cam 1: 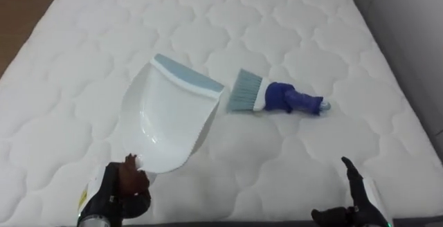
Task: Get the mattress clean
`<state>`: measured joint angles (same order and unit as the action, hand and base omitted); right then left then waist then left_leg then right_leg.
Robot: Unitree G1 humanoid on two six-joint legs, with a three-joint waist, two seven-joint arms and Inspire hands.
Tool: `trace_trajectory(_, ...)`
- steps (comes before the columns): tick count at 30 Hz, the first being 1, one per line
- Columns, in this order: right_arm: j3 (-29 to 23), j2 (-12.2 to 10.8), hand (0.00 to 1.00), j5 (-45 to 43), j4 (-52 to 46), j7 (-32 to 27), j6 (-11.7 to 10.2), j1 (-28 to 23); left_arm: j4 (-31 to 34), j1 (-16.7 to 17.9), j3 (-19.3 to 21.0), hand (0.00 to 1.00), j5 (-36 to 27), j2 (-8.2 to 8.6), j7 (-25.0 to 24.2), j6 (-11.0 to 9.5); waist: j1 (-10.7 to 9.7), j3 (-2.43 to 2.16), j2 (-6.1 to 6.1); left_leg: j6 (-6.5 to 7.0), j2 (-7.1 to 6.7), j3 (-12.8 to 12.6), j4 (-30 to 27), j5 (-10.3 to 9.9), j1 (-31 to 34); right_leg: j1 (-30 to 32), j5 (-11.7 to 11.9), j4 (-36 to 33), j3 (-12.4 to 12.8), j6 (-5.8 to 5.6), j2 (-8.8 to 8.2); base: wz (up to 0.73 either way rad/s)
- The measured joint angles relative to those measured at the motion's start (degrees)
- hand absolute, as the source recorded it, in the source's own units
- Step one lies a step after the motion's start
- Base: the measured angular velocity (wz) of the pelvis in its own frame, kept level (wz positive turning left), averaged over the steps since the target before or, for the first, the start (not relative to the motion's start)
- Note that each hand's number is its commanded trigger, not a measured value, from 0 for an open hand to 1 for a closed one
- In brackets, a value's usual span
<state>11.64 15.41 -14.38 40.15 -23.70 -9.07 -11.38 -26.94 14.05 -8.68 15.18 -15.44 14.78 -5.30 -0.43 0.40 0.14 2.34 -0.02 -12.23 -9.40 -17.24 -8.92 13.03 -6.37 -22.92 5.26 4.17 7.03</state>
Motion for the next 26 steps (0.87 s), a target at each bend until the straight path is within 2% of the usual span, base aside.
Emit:
trace_trajectory(3,-0.55,0.00,0.00,-1.27,0.51,1.27,0.55,0.01,-5.87,-0.68,-0.05,0.00,-0.45,0.28,-1.30,0.01,-1.10,-0.14,-0.03,-0.25,0.39,-0.05,0.10,-0.14,-0.50,-1.44,0.89,2.04,-0.17,0.35,0.58,-0.07)
trace_trajectory(4,-0.59,-0.03,0.00,-1.45,1.87,1.52,0.38,0.27,-8.02,-0.66,-0.17,0.00,-2.42,0.27,-2.11,0.18,-1.28,-0.15,-0.05,-0.35,0.76,-0.04,0.10,-0.20,-0.67,-2.08,1.41,3.05,-0.26,0.43,1.20,-0.05)
trace_trajectory(6,-1.23,-0.34,0.00,-1.78,4.43,2.64,0.68,0.60,-10.78,-0.52,-0.14,0.00,-4.94,0.50,-3.11,0.71,-1.29,-0.25,-0.22,-0.46,1.04,-0.02,0.09,-0.25,-0.77,-2.54,1.76,3.63,-0.21,0.53,1.22,0.00)
trace_trajectory(7,-1.62,-0.47,0.00,-2.17,5.35,3.60,1.58,0.49,-12.86,-0.42,0.03,0.00,-7.20,0.89,-3.33,1.25,-1.16,-0.26,-0.23,-0.48,1.25,-0.02,0.09,-0.26,-0.92,-2.97,1.95,4.33,-0.27,0.58,1.30,-0.03)
trace_trajectory(10,-1.70,-1.36,0.00,-2.55,9.30,5.70,2.93,1.40,-20.08,-0.49,3.73,0.00,-12.61,2.43,-4.47,1.76,0.61,-0.31,-0.39,-0.53,1.37,-0.17,0.24,-0.29,-1.50,-3.16,2.19,4.54,-0.72,0.85,1.89,-0.21)
trace_trajectory(12,-1.74,-1.87,0.00,-4.12,12.24,7.32,3.37,1.76,-23.30,-0.49,6.38,0.00,-13.79,3.34,-4.88,3.04,0.93,-0.30,-0.50,-0.56,1.44,-0.07,0.25,-0.30,-1.60,-3.29,2.24,4.89,-0.96,0.94,1.58,-0.08)
trace_trajectory(16,-1.76,-2.24,0.00,-7.23,16.43,10.10,5.19,1.78,-25.47,-0.44,8.30,0.00,-13.07,3.90,-5.49,3.75,1.03,0.01,-0.14,-0.55,1.42,1.85,0.32,-0.31,-1.67,-4.17,2.26,5.38,-2.52,0.95,1.28,0.22)
trace_trajectory(20,-1.80,-2.54,0.00,-10.51,19.21,11.20,6.71,1.80,-26.09,-0.53,8.98,0.00,-10.82,3.99,-5.41,4.68,0.91,0.00,-0.01,-0.52,1.41,2.60,0.43,-0.34,-1.83,-4.71,2.17,5.23,-3.72,1.04,0.88,0.11)
trace_trajectory(22,-1.88,-2.70,0.00,-12.67,20.57,13.27,8.91,1.53,-26.35,-0.12,9.16,0.00,-9.44,3.99,-5.42,5.88,0.93,-0.04,-0.05,-0.57,1.44,2.80,0.31,-0.33,-1.86,-4.80,2.10,5.13,-3.74,1.11,0.95,0.02)
trace_trajectory(26,-3.53,-3.27,0.00,-14.32,22.54,16.78,11.88,1.06,-29.79,0.11,10.85,0.00,-4.49,3.92,-5.40,8.34,0.82,-0.15,-0.03,-0.79,1.57,3.04,0.27,-0.46,-2.24,-5.23,2.05,5.29,-3.63,1.20,1.04,0.00)
